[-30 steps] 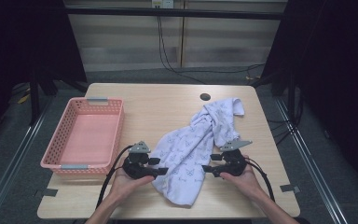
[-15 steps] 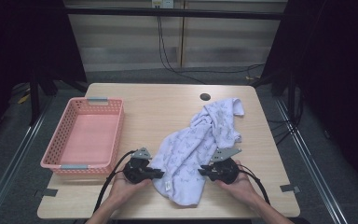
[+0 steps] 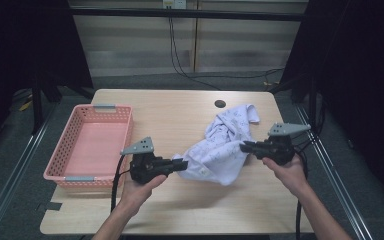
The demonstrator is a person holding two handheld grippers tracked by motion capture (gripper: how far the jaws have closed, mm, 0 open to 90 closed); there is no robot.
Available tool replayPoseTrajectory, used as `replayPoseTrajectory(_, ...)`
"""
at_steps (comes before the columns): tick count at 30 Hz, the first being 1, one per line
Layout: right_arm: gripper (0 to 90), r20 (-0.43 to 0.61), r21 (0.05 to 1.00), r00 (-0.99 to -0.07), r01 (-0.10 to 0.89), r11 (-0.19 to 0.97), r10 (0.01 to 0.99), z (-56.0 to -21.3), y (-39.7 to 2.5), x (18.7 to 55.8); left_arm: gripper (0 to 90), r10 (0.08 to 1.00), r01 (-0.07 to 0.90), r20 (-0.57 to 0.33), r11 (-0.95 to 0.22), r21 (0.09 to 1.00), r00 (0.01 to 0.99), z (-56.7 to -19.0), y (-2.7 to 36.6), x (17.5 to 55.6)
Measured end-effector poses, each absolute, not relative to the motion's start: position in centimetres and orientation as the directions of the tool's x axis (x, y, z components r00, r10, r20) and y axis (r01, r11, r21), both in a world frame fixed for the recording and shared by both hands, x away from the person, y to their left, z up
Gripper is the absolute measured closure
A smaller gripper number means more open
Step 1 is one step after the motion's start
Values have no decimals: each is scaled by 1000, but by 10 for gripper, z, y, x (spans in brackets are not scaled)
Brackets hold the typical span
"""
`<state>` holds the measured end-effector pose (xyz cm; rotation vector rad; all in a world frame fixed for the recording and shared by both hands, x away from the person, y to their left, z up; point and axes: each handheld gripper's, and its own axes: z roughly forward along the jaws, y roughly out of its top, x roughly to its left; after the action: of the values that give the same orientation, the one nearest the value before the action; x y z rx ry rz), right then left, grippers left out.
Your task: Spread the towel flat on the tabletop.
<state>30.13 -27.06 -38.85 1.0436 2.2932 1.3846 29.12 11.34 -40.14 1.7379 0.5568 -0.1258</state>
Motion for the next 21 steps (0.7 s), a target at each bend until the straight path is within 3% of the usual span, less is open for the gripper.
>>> replayPoseTrajectory(3, 793, 119, 846, -682, 451, 286, 722, -388, -266, 323, 857, 378, 452, -375, -138, 881, 846, -404, 109, 309)
replayPoseTrajectory(8, 727, 172, 804, -655, 525, 280, 736, -433, -249, 358, 857, 479, 520, -402, -140, 843, 780, -435, 115, 337)
replayPoseTrajectory(9, 634, 209, 794, -657, 547, 267, 724, -449, -242, 362, 857, 490, 539, -416, -137, 831, 766, -442, 118, 341)
replayPoseTrajectory(10, 634, 209, 794, -657, 547, 267, 724, -449, -242, 362, 857, 495, 544, -419, -136, 828, 761, -446, 120, 342)
replayPoseTrajectory(13, 518, 224, 792, -654, 554, 257, 722, -458, -238, 355, 858, 515, 563, -437, -112, 819, 737, -456, 129, 343)
replayPoseTrajectory(16, 483, 194, 798, -659, 537, 275, 726, -456, -243, 335, 858, 529, 567, -446, -82, 820, 722, -455, 136, 345)
replayPoseTrajectory(21, 524, 200, 804, -666, 531, 269, 719, -465, -255, 301, 857, 532, 557, -444, -64, 828, 721, -451, 142, 344)
